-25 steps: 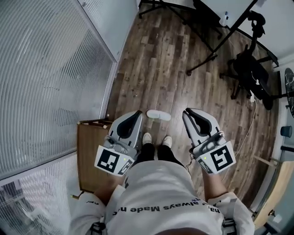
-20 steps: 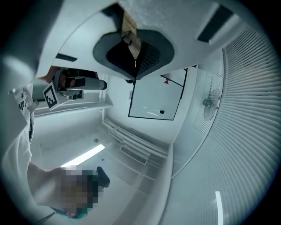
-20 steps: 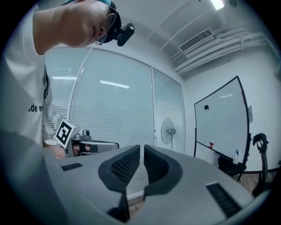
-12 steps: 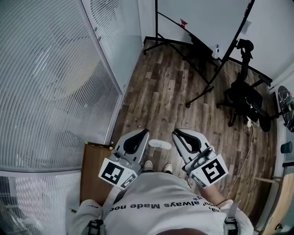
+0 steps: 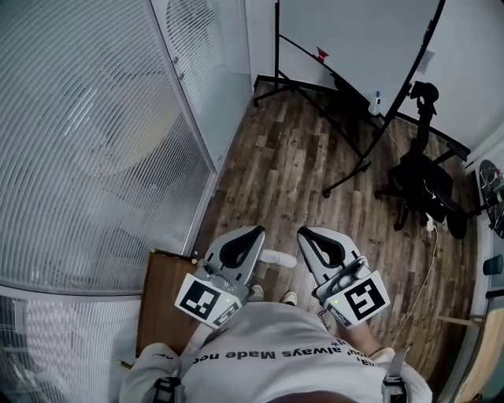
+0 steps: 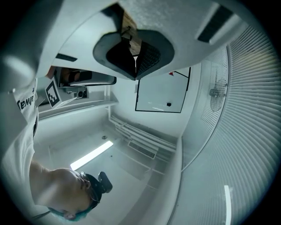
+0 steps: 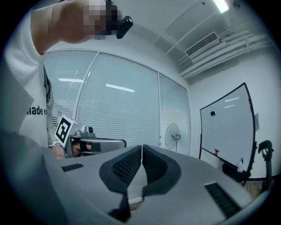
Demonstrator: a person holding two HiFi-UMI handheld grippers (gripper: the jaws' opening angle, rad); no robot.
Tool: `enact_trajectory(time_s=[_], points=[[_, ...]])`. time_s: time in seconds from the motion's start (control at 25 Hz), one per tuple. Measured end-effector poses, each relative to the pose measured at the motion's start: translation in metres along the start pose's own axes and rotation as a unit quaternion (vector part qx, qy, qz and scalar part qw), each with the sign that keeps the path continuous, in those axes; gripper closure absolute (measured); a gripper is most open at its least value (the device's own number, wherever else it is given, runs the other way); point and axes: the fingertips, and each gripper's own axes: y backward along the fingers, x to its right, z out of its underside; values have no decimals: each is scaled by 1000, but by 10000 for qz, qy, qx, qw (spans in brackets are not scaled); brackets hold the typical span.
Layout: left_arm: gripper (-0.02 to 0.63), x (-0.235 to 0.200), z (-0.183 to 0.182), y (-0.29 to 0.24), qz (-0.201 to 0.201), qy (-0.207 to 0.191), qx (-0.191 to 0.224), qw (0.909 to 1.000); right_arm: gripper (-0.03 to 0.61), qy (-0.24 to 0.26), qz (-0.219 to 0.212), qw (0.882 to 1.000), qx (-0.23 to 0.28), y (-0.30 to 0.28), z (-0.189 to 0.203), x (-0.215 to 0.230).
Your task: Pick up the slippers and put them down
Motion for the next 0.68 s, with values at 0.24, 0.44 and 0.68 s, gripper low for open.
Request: enact_trajectory(time_s=[0.24, 0.44, 0.68], points=[[600, -2, -6, -2, 14, 53, 45, 10000, 560, -57, 26, 10000, -43, -1, 0, 5], [600, -4, -4, 2, 18, 59, 68, 10000, 560, -29, 43, 10000, -28, -1, 1, 1], [600, -2, -7, 1, -13, 80, 65, 9999, 560, -5, 32, 10000, -7, 3, -6, 1]])
